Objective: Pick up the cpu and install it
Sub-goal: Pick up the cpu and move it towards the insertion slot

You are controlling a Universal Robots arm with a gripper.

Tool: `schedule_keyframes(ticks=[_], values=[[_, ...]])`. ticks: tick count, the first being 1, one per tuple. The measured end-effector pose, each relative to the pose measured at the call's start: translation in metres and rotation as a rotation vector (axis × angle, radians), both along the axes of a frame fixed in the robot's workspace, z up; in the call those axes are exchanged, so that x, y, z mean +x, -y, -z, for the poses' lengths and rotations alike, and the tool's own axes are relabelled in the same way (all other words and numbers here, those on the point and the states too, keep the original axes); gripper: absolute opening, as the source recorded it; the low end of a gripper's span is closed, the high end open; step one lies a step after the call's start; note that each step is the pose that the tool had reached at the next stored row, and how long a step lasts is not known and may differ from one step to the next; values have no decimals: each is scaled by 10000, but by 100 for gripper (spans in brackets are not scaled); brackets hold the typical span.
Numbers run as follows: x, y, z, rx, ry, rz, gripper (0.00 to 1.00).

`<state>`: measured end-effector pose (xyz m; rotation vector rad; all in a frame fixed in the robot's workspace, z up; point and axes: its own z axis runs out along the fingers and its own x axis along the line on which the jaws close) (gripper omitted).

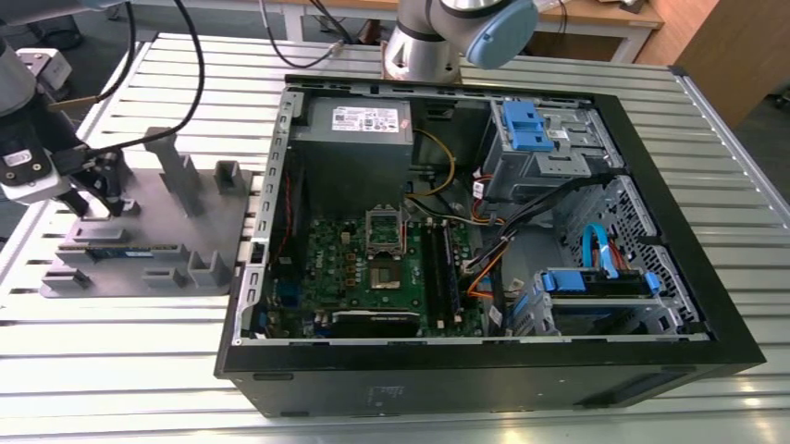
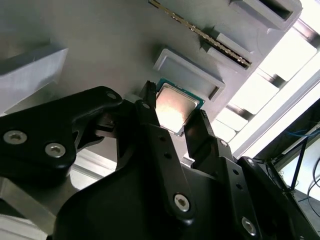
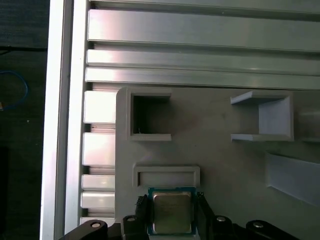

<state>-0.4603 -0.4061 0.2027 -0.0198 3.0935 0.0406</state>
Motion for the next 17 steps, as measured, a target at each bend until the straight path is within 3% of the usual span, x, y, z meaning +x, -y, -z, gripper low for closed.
schedule_keyframes(ticks=[8, 17], values=[[1, 0, -159, 7, 0, 0, 47], [2, 0, -416, 7, 0, 0, 47]])
